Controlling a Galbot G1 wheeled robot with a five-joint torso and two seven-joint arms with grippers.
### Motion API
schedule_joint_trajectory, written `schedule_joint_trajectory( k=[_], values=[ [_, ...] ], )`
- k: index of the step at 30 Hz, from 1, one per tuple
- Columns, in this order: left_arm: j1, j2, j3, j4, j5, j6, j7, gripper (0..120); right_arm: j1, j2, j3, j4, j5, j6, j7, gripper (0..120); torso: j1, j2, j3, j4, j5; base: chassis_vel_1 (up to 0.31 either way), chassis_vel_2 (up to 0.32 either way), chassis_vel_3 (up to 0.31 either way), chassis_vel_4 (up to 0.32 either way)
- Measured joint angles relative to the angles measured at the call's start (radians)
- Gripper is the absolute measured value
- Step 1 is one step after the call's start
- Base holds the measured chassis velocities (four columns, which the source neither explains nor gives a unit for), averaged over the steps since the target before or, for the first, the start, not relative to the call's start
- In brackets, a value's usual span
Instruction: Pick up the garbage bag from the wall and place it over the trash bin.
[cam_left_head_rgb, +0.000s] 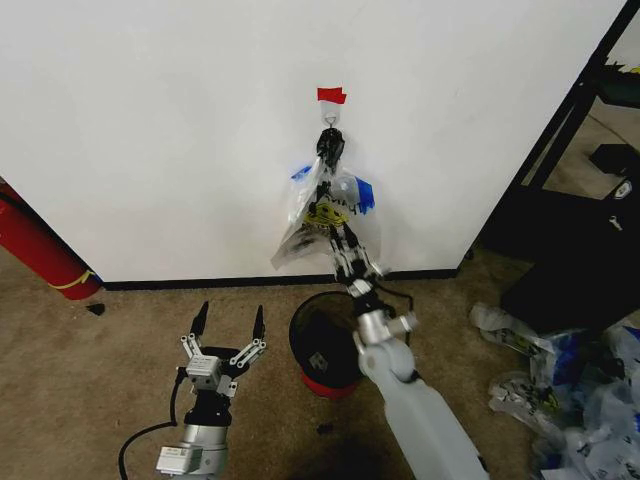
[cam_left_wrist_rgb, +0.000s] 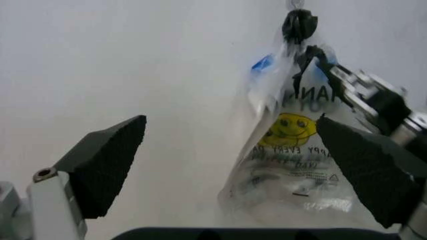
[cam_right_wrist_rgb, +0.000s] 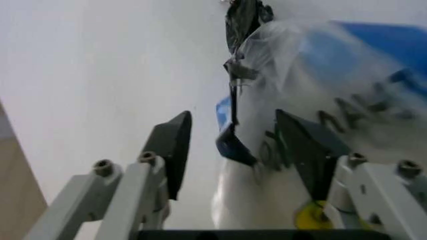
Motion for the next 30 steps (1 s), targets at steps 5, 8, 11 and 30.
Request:
schedule_joint_trajectory(
  k=[5,8,11,30],
  values=[
    [-0.011,-0.005,-0.001,0.012,0.0,0.004,0.0,100,0.079,0.057,-0.023,-0.035,0.058,-0.019,0.07,74,0.0,0.0,0.0,0.0,0.0001,0.0,0.0,0.0,0.0],
    [-0.014,-0.006,-0.003,0.015,-0.001,0.005,-0.001,100,0.096,0.073,-0.024,-0.036,0.081,-0.024,0.092,76,0.0,0.0,0.0,0.0,0.0001,0.0,0.0,0.0,0.0],
    [-0.019,-0.007,-0.007,0.02,-0.002,0.006,-0.002,100,0.104,0.075,-0.017,-0.035,0.099,-0.028,0.103,64,0.0,0.0,0.0,-0.0002,0.0001,0.0,0.0,0.0,0.0],
    [-0.036,-0.006,-0.006,0.038,-0.006,0.011,-0.004,100,0.124,0.077,0.001,-0.08,0.087,-0.039,0.104,0,0.0,0.0,0.0,0.0,0.0005,0.0,0.0,0.0,0.0]
  ],
)
